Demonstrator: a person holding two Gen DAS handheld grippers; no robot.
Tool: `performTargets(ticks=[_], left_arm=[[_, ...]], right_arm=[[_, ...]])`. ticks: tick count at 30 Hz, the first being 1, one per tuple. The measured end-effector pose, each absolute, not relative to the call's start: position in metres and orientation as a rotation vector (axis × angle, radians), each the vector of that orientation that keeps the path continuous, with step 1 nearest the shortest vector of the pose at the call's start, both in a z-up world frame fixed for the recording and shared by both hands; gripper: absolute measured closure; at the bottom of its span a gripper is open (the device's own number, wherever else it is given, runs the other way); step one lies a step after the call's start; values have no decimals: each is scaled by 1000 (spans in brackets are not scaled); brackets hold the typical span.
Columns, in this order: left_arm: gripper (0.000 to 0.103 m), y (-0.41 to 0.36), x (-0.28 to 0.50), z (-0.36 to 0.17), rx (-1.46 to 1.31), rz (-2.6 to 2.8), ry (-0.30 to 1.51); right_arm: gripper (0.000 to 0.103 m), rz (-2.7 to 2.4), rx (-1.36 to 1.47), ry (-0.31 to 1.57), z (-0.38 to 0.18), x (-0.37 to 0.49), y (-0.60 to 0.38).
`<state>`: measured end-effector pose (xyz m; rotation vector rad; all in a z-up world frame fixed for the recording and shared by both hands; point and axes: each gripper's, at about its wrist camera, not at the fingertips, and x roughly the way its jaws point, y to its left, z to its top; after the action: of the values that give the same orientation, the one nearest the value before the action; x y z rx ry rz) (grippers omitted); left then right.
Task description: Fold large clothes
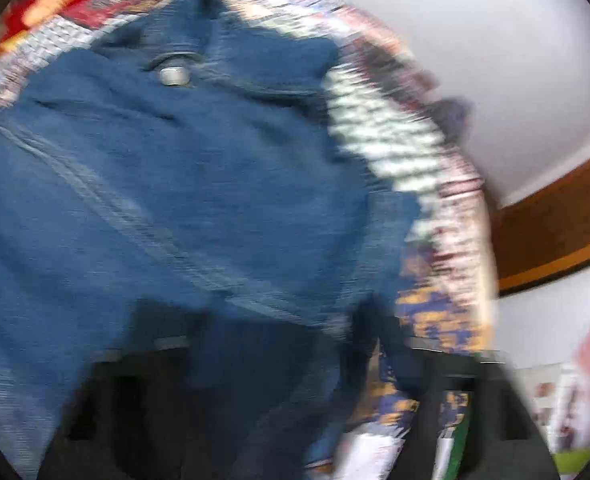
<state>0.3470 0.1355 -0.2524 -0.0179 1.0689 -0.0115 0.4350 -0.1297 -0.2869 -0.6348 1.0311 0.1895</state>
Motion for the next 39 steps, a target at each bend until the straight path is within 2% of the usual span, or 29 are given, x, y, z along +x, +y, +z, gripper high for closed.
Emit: performTargets(ticks=[1,6,15,22,24,26,29,30,31,32,33,35,36,37,39], left_arm=[[6,136,344,-253,-9,0,1058],[6,151,339,-249,-32,-29,1100],[6,225,365,-215,-122,120,1023],[6,267,424,-261,-336,72,1156],[7,270,437,-277,-398,36,1196],[22,270,448,-291,-445,16,1219],[30,269,461,-304,-520,-49,1229],[32,267,464,-304,-521,-62,1210],[43,266,467,-304,-523,-82,1201],[50,265,470,-304,-536,-104,1198],[53,265,472,-305,-549,-106,1203],[76,266,475,-306,-546,-97,1210],[78,266,476,-305,-535,-91,1213],[82,267,476,-302,-526,-87,1209],[83,266,475,-290,-481,-56,1184]], right_arm=[[13,192,-582,1036,-286,437,-140],[13,215,-265,1150,-279,455,-188],[13,249,73,1125,-246,467,-229],[14,233,354,1201,-271,511,-253],[19,242,395,1226,-280,520,-254],[24,258,428,1253,-289,527,-252],[33,289,432,1259,-297,536,-245],[44,301,428,1260,-298,538,-242],[52,315,426,1266,-300,541,-239],[64,323,419,1278,-304,543,-235],[71,320,405,1283,-306,546,-232],[79,323,362,1273,-307,549,-225],[84,325,349,1267,-306,551,-222],[86,330,334,1261,-303,553,-217],[88,325,274,1226,-292,557,-208]])
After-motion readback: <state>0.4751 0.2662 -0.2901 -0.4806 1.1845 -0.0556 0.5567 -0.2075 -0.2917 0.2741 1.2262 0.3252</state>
